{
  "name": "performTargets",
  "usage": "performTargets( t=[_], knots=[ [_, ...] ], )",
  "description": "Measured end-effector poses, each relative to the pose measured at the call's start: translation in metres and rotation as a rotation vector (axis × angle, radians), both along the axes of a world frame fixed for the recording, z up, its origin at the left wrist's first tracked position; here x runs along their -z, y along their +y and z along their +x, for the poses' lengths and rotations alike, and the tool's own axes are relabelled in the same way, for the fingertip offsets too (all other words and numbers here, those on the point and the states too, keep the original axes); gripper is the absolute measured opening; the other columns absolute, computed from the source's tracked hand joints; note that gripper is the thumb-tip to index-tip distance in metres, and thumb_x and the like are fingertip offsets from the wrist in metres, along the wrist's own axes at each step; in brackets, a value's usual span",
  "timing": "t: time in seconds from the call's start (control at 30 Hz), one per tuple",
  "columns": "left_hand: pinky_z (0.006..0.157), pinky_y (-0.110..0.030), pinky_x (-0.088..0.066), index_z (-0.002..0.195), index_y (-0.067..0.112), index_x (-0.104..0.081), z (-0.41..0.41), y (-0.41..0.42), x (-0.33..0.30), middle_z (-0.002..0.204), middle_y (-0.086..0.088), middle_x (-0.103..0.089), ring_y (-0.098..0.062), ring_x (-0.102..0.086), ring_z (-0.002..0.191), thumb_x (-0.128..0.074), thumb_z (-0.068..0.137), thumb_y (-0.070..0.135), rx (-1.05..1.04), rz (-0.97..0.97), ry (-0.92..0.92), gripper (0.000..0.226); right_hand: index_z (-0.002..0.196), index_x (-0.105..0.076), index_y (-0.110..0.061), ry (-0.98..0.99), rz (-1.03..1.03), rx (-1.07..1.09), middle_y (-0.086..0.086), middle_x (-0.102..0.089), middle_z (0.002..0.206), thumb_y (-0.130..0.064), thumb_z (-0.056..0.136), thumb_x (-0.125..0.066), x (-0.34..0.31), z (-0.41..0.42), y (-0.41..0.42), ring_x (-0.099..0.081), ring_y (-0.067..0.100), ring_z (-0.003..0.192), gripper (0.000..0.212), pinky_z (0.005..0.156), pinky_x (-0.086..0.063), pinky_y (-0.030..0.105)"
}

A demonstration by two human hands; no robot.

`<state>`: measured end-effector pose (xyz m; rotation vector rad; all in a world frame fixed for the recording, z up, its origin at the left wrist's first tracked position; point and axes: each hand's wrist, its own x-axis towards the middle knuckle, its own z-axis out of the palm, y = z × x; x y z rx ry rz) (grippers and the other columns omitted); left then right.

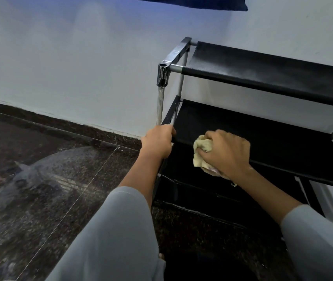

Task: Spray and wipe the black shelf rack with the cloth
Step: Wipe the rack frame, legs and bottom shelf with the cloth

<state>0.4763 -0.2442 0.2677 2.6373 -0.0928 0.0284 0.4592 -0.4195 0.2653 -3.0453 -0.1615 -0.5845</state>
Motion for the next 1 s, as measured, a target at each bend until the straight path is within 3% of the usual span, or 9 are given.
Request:
performTargets(
  t=[0.17,0.23,0.3,0.4,0.6,0.77,1.0],
  knots=[
    [0.095,-0.033,-0.044,0.127,0.018,-0.054,0.0,0.005,0.0,0.127,-0.002,-0.06,-0.024,-0.054,0.118,-0.053,0.08,-0.01,0.033,-0.007,-0.004,0.055,0.106,-0.065,-0.029,0.139,-0.001,0.042,-0.002,-0.059,0.084,-0.051,0.085,-0.059,-0.023,0.003,0.001,-0.049,0.02,0.074,0.032,0.071,-0.033,0.031],
    [0.092,-0.03,-0.041,0.128,0.019,-0.054,0.001,0.006,-0.001,0.128,-0.001,-0.06,-0.023,-0.053,0.119,-0.053,0.081,-0.008,0.042,0.003,-0.009,0.054,0.098,-0.064,-0.029,0.09,0.048,0.012,-0.002,-0.056,0.081,-0.053,0.084,-0.06,-0.025,0.008,0.018,-0.046,0.02,0.071,0.027,0.07,-0.031,0.03],
    [0.089,-0.031,-0.042,0.125,0.019,-0.055,0.003,0.006,0.0,0.124,-0.003,-0.062,-0.024,-0.056,0.115,-0.053,0.083,-0.004,0.04,0.01,-0.018,0.048,0.086,-0.062,-0.03,0.008,0.097,-0.046,-0.003,-0.059,0.079,-0.053,0.082,-0.06,-0.015,0.01,0.042,-0.053,0.021,0.07,0.024,0.067,-0.03,0.03],
    [0.083,-0.033,-0.047,0.12,0.02,-0.057,0.005,0.005,0.002,0.115,-0.004,-0.065,-0.026,-0.059,0.105,-0.059,0.085,0.007,0.023,0.014,-0.023,0.038,0.077,-0.064,-0.025,-0.17,-0.084,-0.104,-0.002,-0.062,0.075,-0.051,0.076,-0.068,0.012,0.011,0.062,-0.061,0.024,0.064,0.027,0.062,-0.03,0.03],
    [0.094,-0.046,-0.046,0.12,0.025,-0.057,-0.001,0.002,0.001,0.12,0.002,-0.061,-0.023,-0.057,0.113,-0.061,0.08,-0.002,-0.024,0.003,-0.02,0.049,0.07,-0.067,-0.024,-0.255,-0.109,-0.043,-0.002,-0.061,0.065,-0.05,0.073,-0.069,0.015,0.001,0.029,-0.057,0.023,0.051,0.027,0.055,-0.028,0.027],
    [0.098,-0.048,-0.042,0.127,0.023,-0.051,-0.007,0.003,0.0,0.126,0.002,-0.058,-0.023,-0.054,0.117,-0.056,0.079,-0.009,0.001,-0.002,0.03,0.058,0.092,-0.066,-0.027,-0.081,-0.073,0.056,-0.003,-0.064,0.091,-0.052,0.082,-0.056,0.005,-0.019,-0.024,-0.064,0.025,0.079,0.029,0.064,-0.03,0.03],
    [0.096,-0.04,-0.046,0.136,0.022,-0.044,-0.012,0.008,0.002,0.133,-0.003,-0.055,-0.026,-0.053,0.119,-0.057,0.076,-0.01,0.064,0.008,0.068,0.069,0.102,-0.068,-0.027,0.085,-0.046,0.123,0.004,-0.063,0.088,-0.053,0.083,-0.061,-0.025,-0.014,-0.022,-0.059,0.028,0.083,0.033,0.07,-0.033,0.031]
  ],
)
